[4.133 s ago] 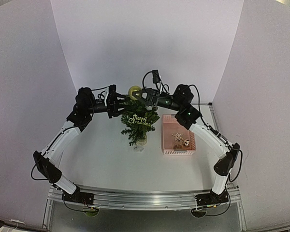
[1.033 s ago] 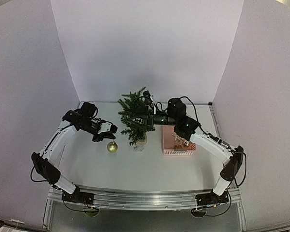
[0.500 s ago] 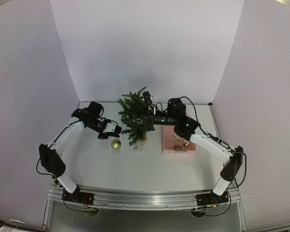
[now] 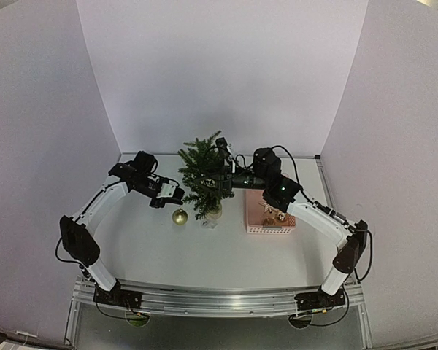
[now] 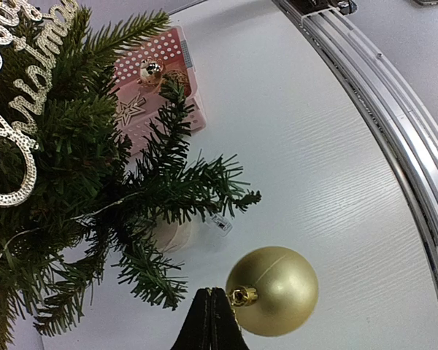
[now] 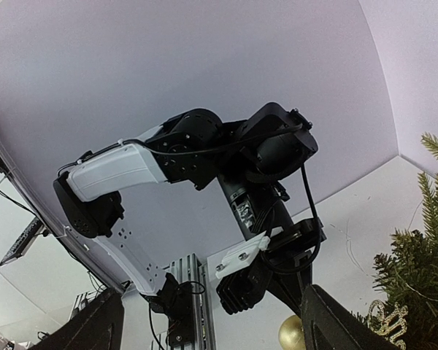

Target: Decorate the small christmas tree

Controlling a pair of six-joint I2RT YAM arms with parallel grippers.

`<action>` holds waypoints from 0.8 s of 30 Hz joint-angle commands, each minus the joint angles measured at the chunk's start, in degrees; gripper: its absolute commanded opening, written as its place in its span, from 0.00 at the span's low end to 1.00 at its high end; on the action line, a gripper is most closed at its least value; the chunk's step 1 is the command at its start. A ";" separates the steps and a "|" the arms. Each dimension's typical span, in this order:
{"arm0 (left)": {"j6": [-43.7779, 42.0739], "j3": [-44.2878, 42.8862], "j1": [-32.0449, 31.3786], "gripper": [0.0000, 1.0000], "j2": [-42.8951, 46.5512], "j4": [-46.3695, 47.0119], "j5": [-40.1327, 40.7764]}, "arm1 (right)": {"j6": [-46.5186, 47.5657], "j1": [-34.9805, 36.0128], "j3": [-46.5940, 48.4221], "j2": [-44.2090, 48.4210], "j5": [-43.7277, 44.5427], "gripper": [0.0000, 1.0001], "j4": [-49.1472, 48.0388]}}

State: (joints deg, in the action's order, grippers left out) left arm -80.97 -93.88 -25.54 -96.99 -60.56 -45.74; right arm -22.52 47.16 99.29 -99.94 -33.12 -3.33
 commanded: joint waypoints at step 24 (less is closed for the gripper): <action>1.40 -3.20 0.14 0.00 -3.40 7.91 -1.94 | 0.22 -0.08 1.22 2.65 -0.54 0.82 -0.91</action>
State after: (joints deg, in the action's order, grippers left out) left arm -80.47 -94.91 -25.54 -99.54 -54.81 -46.41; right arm -22.55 47.16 99.24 -99.44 -33.06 -3.36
